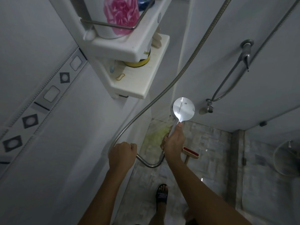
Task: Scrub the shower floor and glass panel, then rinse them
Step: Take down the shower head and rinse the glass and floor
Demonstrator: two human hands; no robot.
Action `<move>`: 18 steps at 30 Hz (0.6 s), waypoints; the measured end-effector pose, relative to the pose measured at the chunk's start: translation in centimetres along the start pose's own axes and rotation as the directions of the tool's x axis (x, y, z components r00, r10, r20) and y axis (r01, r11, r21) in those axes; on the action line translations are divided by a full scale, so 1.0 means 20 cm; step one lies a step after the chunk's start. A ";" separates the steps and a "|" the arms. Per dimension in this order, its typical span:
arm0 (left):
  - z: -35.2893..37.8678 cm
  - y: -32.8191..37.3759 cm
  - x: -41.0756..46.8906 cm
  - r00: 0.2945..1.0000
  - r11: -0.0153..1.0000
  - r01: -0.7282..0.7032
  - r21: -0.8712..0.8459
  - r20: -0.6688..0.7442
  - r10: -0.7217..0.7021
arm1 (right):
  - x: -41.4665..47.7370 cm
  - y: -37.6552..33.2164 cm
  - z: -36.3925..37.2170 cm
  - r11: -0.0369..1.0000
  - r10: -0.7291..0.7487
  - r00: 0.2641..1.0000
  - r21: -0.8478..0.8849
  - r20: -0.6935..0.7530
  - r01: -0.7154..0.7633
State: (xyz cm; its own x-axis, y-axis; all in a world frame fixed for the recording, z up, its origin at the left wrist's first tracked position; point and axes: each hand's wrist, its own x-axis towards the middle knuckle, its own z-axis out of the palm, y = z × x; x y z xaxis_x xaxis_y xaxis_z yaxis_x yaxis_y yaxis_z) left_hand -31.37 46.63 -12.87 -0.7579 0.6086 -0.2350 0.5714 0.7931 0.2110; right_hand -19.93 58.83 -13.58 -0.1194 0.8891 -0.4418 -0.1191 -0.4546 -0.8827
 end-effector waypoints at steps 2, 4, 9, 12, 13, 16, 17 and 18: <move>0.01 0.00 0.01 1.000 1.000 -0.014 0.003 -0.008 0.014 | 0.01 0.00 0.00 1.000 0.012 1.000 0.007 -0.005 -0.012; 0.02 0.01 0.01 1.000 1.000 -0.021 0.011 -0.018 0.021 | 0.01 0.01 -0.01 1.000 0.018 1.000 0.011 -0.010 -0.018; 0.05 0.01 0.02 0.999 0.999 -0.039 0.026 -0.009 0.040 | 0.02 0.03 -0.01 1.000 -0.010 1.000 0.001 -0.020 0.010; 0.06 0.01 0.01 0.999 0.998 -0.043 0.041 0.017 0.043 | 0.02 0.05 -0.02 1.000 -0.027 0.999 -0.010 -0.025 0.026; 0.07 0.01 0.01 0.999 0.998 -0.047 0.043 0.028 0.046 | 0.02 0.05 -0.03 1.000 -0.029 0.999 -0.013 -0.027 0.029; 0.08 0.00 0.01 0.998 0.998 -0.051 0.031 0.043 0.050 | 0.02 0.06 -0.04 1.000 -0.009 1.000 -0.006 -0.019 0.009; 0.09 0.00 0.01 0.997 0.998 -0.056 0.022 0.050 0.055 | 0.02 0.06 -0.05 1.000 -0.002 1.000 -0.007 -0.019 0.001; 0.10 0.00 0.01 0.997 0.998 -0.060 0.017 0.054 0.059 | 0.02 0.06 -0.05 1.000 0.005 1.000 -0.010 -0.016 -0.006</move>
State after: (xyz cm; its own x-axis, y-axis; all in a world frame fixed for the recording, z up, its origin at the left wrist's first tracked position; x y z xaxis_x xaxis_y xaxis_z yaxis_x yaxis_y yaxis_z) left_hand -30.85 46.73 -14.74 -0.7045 0.6551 -0.2732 0.6215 0.7552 0.2084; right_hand -19.08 58.63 -14.97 -0.1046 0.8873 -0.4491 -0.1083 -0.4591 -0.8818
